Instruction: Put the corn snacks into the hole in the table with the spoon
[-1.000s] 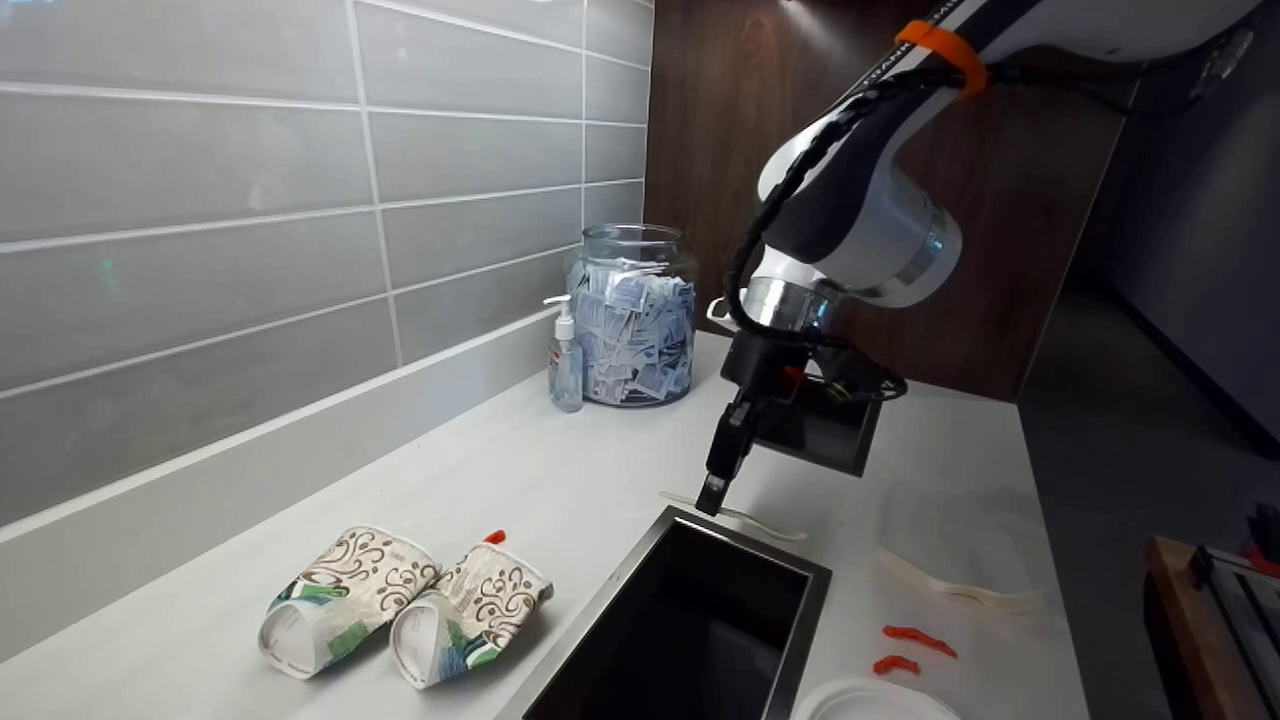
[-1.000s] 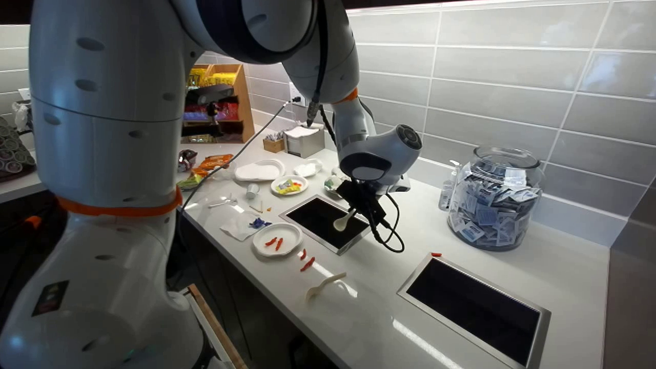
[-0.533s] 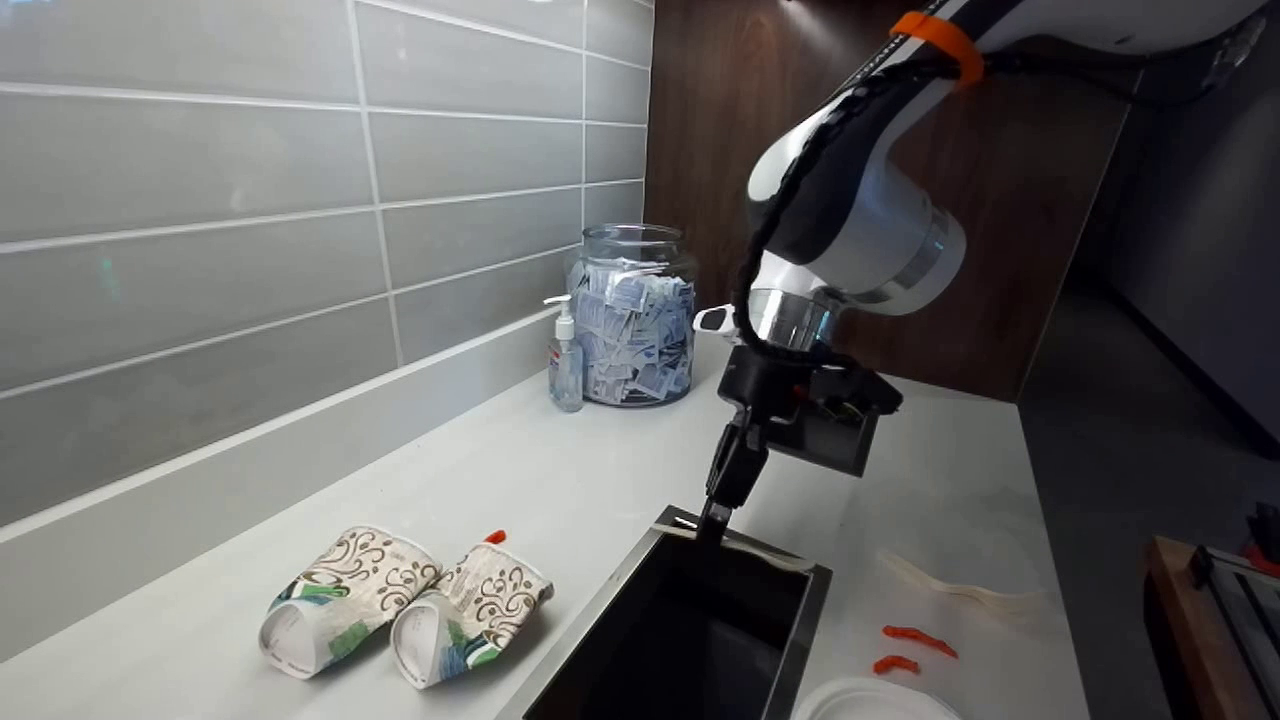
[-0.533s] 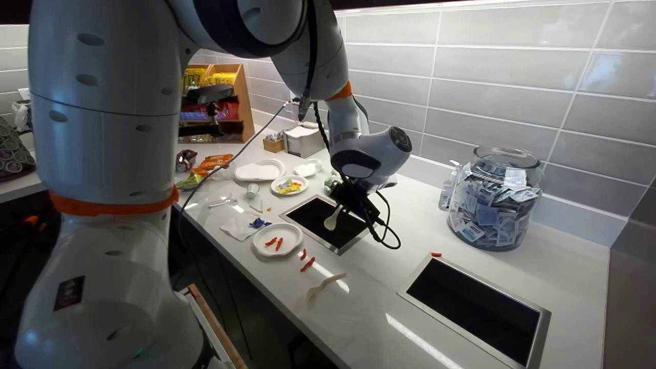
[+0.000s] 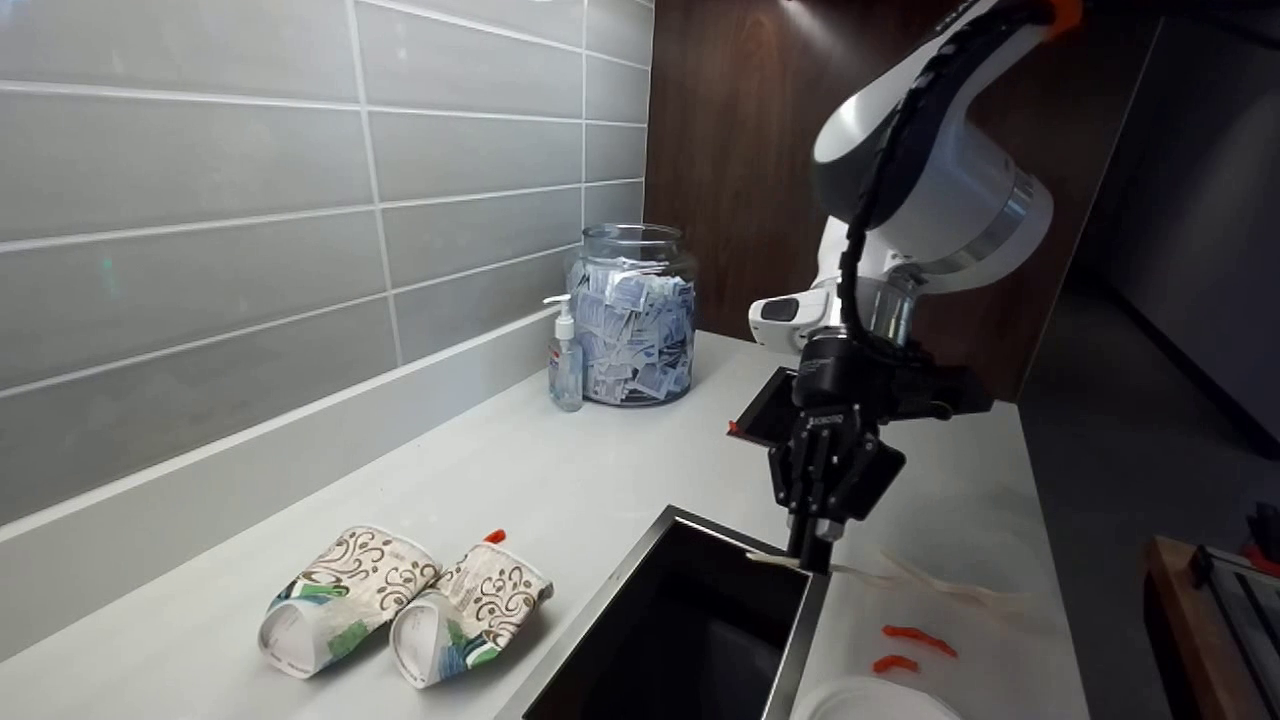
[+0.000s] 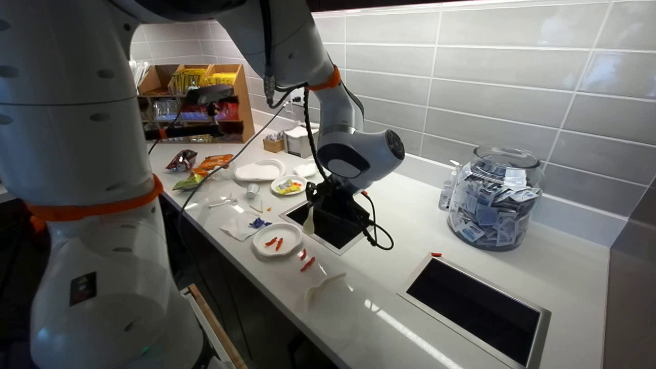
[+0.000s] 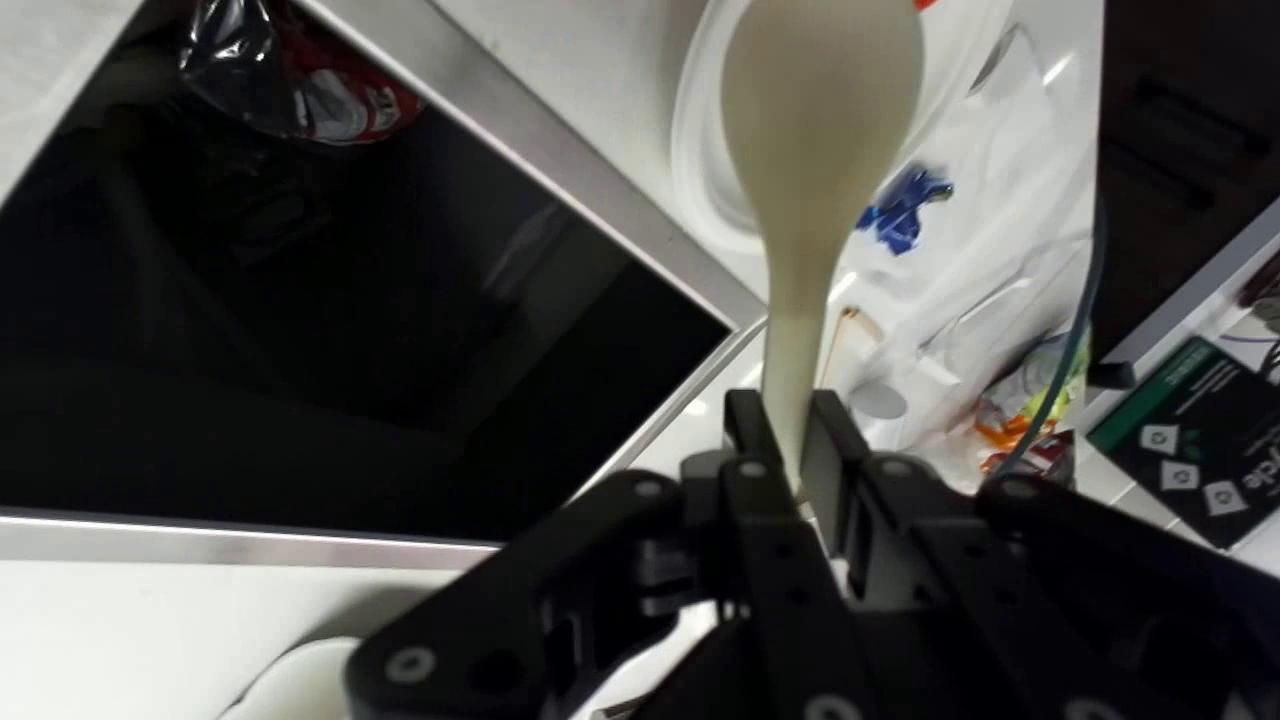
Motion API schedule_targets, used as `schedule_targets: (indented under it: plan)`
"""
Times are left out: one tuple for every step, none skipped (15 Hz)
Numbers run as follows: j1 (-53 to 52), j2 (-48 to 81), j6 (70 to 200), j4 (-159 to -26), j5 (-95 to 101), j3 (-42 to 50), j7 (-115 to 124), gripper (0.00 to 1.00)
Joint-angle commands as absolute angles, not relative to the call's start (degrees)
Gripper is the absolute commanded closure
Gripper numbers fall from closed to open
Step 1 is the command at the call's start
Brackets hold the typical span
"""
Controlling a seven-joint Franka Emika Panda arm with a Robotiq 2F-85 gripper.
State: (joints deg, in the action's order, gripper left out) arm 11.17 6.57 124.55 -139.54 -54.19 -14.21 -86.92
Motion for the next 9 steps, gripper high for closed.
schedule_targets:
  plan:
    - [6.03, 1.27, 121.45, -145.66, -52.01, -8.98, -94.22, 0.97]
    - [5.08, 0.81, 121.01, -146.6, -51.35, -8.19, -95.84, 0.97]
    - [4.19, 0.47, 120.63, -147.3, -50.89, -7.55, -96.79, 0.97]
    - [3.69, 3.23, 121.64, -144.38, -52.3, -6.73, -94.41, 0.97]
    - [3.06, 3.0, 121.61, -144.86, -52.26, -6.29, -94.68, 0.87]
    - [2.67, 3.01, 121.62, -144.75, -52.25, -5.93, -94.63, 0.87]
    - [2.54, 3.06, 121.62, -144.55, -52.25, -5.72, -94.63, 0.87]
    - [2.53, 3.15, 121.62, -144.36, -52.25, -5.57, -94.63, 0.87]
    - [2.54, 3.17, 121.62, -144.29, -52.25, -5.49, -94.63, 0.87]
